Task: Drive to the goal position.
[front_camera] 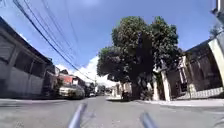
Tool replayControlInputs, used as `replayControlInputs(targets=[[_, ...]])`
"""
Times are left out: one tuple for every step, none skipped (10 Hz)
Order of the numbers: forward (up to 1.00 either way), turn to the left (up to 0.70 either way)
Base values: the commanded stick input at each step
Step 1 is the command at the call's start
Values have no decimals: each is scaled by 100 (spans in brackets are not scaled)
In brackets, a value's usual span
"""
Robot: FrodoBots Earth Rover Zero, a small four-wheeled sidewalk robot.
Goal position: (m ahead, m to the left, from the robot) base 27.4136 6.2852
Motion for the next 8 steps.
replayControlInputs(targets=[[70,6],[70,4],[70,0],[70,5],[70,0],[70,3],[70,2],[70,11]])
